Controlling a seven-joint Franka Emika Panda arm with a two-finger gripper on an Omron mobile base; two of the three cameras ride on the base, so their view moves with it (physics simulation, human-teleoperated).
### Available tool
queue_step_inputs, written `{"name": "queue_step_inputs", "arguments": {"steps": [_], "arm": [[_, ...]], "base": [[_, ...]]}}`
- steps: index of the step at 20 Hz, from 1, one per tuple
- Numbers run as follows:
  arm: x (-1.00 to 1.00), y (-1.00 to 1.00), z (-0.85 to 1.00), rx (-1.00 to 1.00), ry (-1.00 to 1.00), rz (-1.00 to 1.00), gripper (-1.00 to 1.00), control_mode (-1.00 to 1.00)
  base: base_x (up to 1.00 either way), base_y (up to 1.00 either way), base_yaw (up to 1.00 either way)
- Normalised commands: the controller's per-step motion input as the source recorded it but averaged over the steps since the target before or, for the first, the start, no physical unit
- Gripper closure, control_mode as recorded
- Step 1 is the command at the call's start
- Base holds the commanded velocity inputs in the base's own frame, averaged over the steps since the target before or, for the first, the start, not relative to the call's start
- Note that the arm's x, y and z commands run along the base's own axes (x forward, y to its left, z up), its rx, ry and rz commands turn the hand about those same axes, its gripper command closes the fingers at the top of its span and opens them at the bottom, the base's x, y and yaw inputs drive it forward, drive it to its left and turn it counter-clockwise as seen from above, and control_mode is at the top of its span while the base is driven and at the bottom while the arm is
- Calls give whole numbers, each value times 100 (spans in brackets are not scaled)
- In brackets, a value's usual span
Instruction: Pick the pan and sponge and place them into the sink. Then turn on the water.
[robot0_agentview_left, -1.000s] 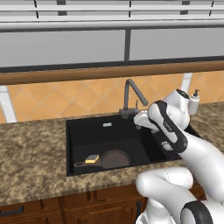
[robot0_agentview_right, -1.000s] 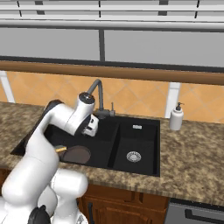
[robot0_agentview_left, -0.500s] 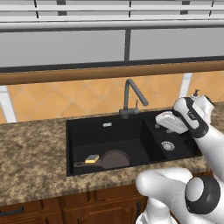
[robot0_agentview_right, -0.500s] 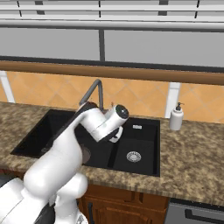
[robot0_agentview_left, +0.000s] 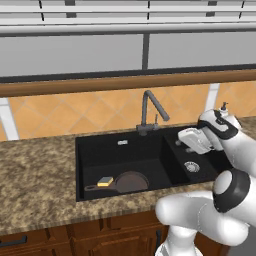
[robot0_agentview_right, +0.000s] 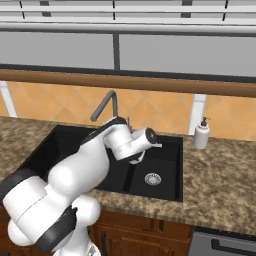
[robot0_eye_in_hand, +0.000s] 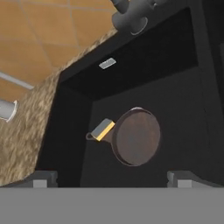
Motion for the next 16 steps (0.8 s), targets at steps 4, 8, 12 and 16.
{"name": "queue_step_inputs", "arguments": {"steps": [4, 8, 12, 16], "arm": [[43, 8, -25, 14, -8, 0, -100, -100], [38, 3, -16, 4, -2, 0, -100, -100], [2, -2, -2, 0, 0, 0, -100, -100], [13, 0, -2, 0, 0, 0, -100, -100]], "base": [[0, 0, 0], [0, 0, 0], [0, 0, 0], [0, 0, 0]]}}
